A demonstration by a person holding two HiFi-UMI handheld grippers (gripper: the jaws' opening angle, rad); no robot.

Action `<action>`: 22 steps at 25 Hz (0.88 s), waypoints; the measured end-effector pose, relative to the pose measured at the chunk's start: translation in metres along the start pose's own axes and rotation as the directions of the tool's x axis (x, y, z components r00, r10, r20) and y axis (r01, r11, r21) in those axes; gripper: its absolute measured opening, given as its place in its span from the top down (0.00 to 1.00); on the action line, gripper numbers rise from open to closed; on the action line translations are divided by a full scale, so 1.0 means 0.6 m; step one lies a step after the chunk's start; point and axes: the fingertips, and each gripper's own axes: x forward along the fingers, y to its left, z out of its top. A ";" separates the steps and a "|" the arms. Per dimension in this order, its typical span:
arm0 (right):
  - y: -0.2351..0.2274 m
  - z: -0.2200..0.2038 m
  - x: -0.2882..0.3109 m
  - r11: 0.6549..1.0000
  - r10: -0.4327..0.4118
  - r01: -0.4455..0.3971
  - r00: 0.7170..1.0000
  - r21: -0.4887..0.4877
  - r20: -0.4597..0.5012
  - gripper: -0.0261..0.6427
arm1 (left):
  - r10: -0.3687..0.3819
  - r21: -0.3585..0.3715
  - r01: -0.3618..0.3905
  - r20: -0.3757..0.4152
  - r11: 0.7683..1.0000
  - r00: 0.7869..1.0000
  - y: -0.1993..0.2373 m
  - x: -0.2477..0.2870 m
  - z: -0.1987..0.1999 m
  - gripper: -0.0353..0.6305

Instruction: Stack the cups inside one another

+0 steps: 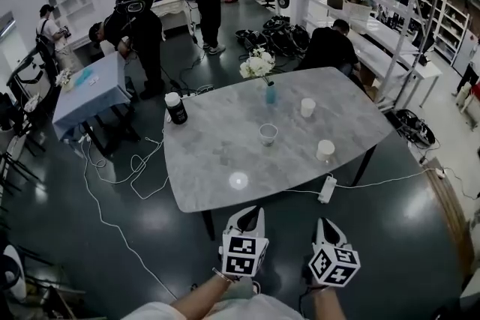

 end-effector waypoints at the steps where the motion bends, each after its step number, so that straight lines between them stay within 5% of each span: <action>1: -0.001 0.000 0.002 1.000 0.005 -0.005 1.000 0.003 -0.004 0.95 | 0.005 0.001 -0.005 -0.003 1.000 1.000 -0.001 0.003 0.001 0.96; 11: -0.049 0.033 0.068 1.000 0.003 -0.003 1.000 0.016 0.009 0.95 | 0.006 0.018 -0.006 0.002 1.000 1.000 -0.002 0.080 0.033 0.96; 22: -0.102 0.126 0.210 0.998 0.050 -0.051 0.999 -0.039 -0.008 0.95 | 0.028 -0.040 -0.028 -0.001 0.999 1.000 0.000 0.241 0.077 0.96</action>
